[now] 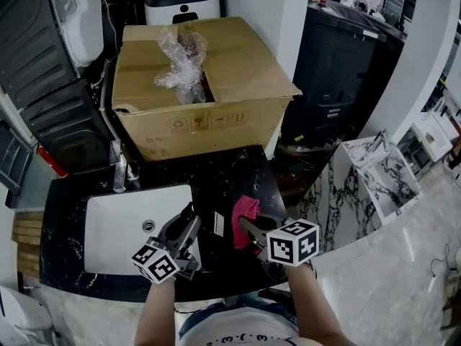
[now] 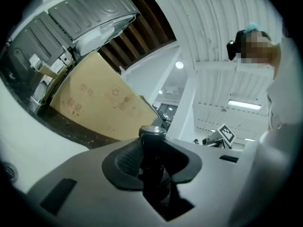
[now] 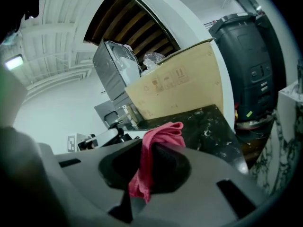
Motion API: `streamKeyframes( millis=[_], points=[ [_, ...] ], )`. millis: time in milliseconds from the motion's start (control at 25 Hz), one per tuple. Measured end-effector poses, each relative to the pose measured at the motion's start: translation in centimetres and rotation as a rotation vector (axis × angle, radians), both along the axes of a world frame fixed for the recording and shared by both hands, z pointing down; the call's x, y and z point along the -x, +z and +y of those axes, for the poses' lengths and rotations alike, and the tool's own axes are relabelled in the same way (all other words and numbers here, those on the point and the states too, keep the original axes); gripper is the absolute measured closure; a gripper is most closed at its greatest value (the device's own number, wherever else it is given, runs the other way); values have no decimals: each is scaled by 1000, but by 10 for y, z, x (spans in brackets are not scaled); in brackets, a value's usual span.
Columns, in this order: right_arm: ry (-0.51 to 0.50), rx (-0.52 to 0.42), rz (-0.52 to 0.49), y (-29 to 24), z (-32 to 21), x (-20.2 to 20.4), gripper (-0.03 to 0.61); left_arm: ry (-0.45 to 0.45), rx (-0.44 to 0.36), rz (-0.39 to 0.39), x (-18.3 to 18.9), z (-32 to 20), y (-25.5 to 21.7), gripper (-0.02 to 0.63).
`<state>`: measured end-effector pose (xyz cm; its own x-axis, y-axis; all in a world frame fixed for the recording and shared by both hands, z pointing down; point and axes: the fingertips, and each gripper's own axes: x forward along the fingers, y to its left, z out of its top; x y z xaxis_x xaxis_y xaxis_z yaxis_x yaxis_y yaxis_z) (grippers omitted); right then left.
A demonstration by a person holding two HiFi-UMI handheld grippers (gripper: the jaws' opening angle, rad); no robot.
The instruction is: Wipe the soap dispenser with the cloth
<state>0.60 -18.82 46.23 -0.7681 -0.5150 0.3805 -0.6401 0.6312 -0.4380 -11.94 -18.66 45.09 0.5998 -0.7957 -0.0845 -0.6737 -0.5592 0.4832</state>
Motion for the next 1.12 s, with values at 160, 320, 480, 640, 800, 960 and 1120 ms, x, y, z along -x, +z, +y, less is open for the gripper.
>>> streamKeyframes(
  millis=[160, 320, 480, 640, 800, 960, 1120],
  points=[
    [-103, -3, -64, -10, 14, 39, 528, -29, 22, 62, 11, -1, 3, 502],
    [-171, -20, 3, 1, 26, 66, 528, -47, 28, 85, 15, 0, 4, 503],
    [-155, -13, 118, 20, 28, 63, 528, -65, 42, 102, 19, -1, 6, 504],
    [-116, 23, 250, 44, 27, 46, 528, -60, 39, 99, 17, 0, 4, 503],
    [-88, 46, 272, 53, 28, 41, 528, -64, 41, 96, 18, 0, 5, 503],
    [-76, 3, 204, 30, 23, 39, 528, -72, 47, 96, 20, 1, 7, 505],
    [-55, -43, 52, -7, 2, 42, 528, -79, 56, 84, 21, 2, 8, 505]
  ],
)
